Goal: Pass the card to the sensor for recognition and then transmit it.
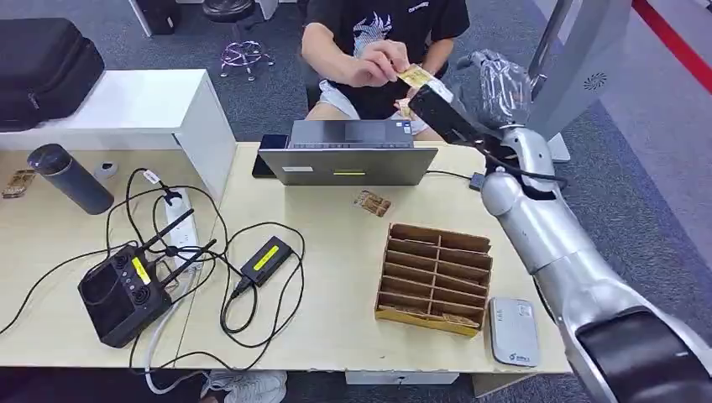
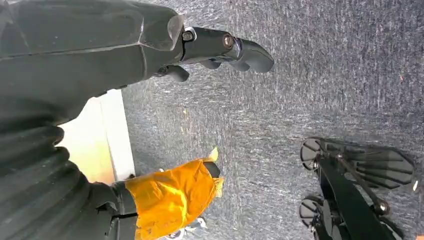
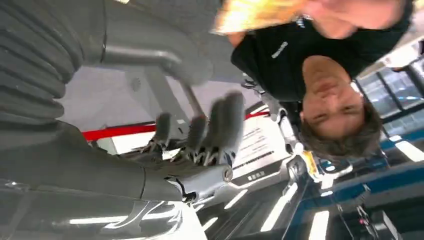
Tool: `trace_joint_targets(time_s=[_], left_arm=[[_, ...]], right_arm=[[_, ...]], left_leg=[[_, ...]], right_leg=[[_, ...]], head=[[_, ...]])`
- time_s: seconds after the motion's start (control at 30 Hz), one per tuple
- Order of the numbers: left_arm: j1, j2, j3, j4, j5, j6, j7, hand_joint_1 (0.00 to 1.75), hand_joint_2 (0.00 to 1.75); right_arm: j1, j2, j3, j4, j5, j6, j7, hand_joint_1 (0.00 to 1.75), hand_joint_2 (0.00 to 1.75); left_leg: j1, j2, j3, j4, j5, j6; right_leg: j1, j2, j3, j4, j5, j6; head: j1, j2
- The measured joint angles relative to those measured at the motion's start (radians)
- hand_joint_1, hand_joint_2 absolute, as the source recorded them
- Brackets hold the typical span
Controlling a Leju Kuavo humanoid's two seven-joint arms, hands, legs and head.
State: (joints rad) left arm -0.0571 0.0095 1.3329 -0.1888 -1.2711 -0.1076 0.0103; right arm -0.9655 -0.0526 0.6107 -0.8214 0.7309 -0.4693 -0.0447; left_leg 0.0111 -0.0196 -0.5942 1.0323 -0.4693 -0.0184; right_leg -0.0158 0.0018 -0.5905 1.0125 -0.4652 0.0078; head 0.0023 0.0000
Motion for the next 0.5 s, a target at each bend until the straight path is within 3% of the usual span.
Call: trace_joint_targets(time_s=[0.47, 0.5], left_arm=[[0.002, -0.002, 0.000, 0.000, 0.001, 0.000, 0.000, 0.00, 1.75], [0.002, -0.002, 0.000, 0.000, 0.001, 0.000, 0.000, 0.00, 1.75]], right_arm=[[0.054, 0.018, -0.042, -0.095, -0.006, -0.008, -0.032, 1.75, 1.75], [0.056, 0.018, -0.045, -0.099, -0.006, -0.008, -0.032, 1.54, 1.75]], left_leg=[[0.000, 0.000, -0.001, 0.000, 0.000, 0.000], [0.000, 0.000, -0.001, 0.000, 0.000, 0.000]], right_leg=[[0.000, 0.000, -0.001, 0.000, 0.000, 0.000], [0.000, 0.000, -0.001, 0.000, 0.000, 0.000]], head=[[0.000, 0.000], [0.000, 0.000]])
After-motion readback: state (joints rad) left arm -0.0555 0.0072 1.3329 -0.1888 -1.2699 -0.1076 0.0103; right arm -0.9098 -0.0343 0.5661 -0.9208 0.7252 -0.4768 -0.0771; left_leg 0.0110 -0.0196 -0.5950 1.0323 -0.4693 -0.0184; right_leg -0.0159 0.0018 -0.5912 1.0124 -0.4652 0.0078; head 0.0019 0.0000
